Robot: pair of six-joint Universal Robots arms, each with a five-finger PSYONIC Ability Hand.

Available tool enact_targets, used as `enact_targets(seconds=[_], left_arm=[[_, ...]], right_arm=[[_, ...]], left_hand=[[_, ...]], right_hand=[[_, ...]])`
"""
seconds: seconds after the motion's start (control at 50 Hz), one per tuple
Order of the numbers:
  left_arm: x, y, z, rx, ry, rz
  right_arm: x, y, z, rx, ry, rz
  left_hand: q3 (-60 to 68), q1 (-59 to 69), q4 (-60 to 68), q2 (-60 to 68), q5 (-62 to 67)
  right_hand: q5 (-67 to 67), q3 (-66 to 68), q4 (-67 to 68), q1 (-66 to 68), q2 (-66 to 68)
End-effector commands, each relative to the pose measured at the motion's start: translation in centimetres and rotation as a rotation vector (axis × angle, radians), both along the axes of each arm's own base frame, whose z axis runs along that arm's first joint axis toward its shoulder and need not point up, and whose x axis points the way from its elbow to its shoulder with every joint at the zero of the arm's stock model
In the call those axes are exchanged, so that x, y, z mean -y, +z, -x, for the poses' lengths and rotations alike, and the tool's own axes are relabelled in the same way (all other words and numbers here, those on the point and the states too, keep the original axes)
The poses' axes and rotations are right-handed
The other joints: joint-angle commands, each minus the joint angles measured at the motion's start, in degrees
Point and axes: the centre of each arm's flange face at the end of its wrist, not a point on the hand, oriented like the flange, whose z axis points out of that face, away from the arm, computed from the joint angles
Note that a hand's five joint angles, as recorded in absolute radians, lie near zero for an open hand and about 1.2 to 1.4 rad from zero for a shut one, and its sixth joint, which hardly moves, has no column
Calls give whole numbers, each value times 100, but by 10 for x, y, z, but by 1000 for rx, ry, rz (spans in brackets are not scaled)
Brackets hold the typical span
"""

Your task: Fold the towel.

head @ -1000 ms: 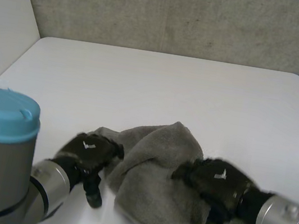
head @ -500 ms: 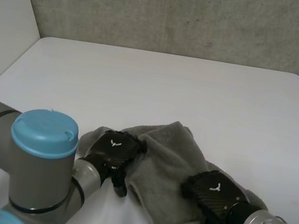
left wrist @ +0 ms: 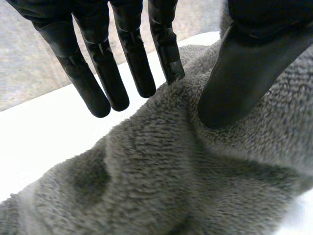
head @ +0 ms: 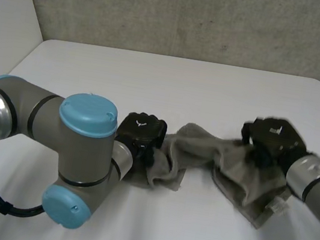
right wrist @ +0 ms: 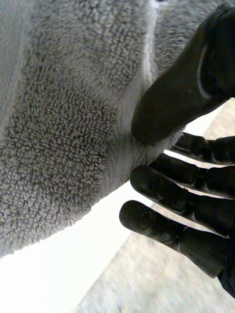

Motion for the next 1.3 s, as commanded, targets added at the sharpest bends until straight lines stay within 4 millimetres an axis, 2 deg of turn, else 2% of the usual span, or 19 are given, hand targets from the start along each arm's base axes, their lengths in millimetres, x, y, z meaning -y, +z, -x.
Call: enact_targets(seconds=[0.02,0.16,0.2,0.22,0.24,0.26,0.3,0.34,0.36,0.38,0.42,0.56,0.6,0.64,0.74,0.82,0.96,1.14,1.3], left_arm=[[13,3,-5,22,72,39],[29,5,-22,33,134,39],[33,6,-27,36,150,41],[36,8,-30,33,163,44],[38,12,-33,29,172,50],[38,12,-33,29,172,50],[40,22,-36,15,184,66],[39,27,-37,7,185,72],[36,36,-39,-4,184,83],[36,36,-39,-4,184,83],[26,54,-45,-27,185,99],[-4,67,-57,-34,162,97],[-14,67,-57,-32,147,91],[-36,59,-50,-24,95,60],[-61,46,-41,-23,43,8],[-70,33,-35,-15,21,-28],[-82,20,-17,-22,31,-44],[-81,6,-3,-39,74,-58],[-67,-7,14,-92,122,-67]], right_arm=[[39,9,-3,28,-42,55],[59,-20,1,-55,-91,-77],[60,-27,0,-66,-97,-125],[60,-27,0,-66,-97,-125],[60,-27,1,-68,-109,-125],[60,-27,1,-68,-109,-125],[59,-21,2,-61,-138,-120],[56,-10,3,-43,-152,-106],[50,6,4,-13,-160,-82],[50,6,4,-13,-160,-82],[31,29,8,21,-160,-47],[-8,51,14,46,-141,4],[-17,49,15,50,-133,-1],[-32,38,14,53,-107,-30],[-43,16,15,48,-99,-60],[-44,5,15,49,-104,-46],[-35,-35,10,20,-107,-103],[-19,-57,11,2,-142,-122],[-8,-62,11,-1,-183,-100]], left_hand=[[-700,-701,-678,-714,-1632],[-1256,-1256,-1234,-1270,-2187],[-1727,-1727,-1705,-1741,-2658],[-2276,-2277,-2254,-2290,-3208],[-2648,-2649,-2626,-2662,-3580],[-2652,-2653,-2630,-2666,-3584],[-3003,-3004,-2981,-3017,-3935],[-3388,-3389,-3366,-3402,-4320],[-3841,-3842,-3820,-3856,-4773],[-3846,-3847,-3824,-3860,-4778],[-4332,-4333,-4310,-4346,-5264],[-4721,-4722,-4699,-4735,-5653],[-4754,-4755,-4732,-4769,-5686],[-4754,-4755,-4732,-4769,-5686],[-4754,-4755,-4732,-4769,-5686],[-4754,-4755,-4732,-4769,-5686],[-4704,-4705,-4682,-4718,-5636],[-4721,-4722,-4699,-4735,-5653],[-4704,-4705,-4682,-4718,-5636]], right_hand=[[413,374,306,500,442],[413,374,306,500,442],[-2004,-2042,-2110,-1916,-1975],[-2020,-2059,-2127,-1933,-1991],[-3835,-3874,-3942,-3748,-3807],[-3854,-3892,-3960,-3766,-3825],[-5648,-5687,-5755,-5561,-5620],[-5923,-5961,-6029,-5835,-5894],[-6222,-6261,-6329,-6135,-6194],[-6225,-6264,-6332,-6138,-6197],[-6544,-6582,-6651,-6456,-6515],[-6587,-6626,-6694,-6500,-6558],[-6587,-6626,-6694,-6500,-6558],[-6587,-6626,-6694,-6500,-6558],[-6587,-6626,-6694,-6500,-6558],[-6562,-6600,-6669,-6475,-6533],[-5251,-5289,-5358,-5164,-5222],[-4678,-4717,-4785,-4591,-4649],[-4560,-4599,-4667,-4473,-4531]])
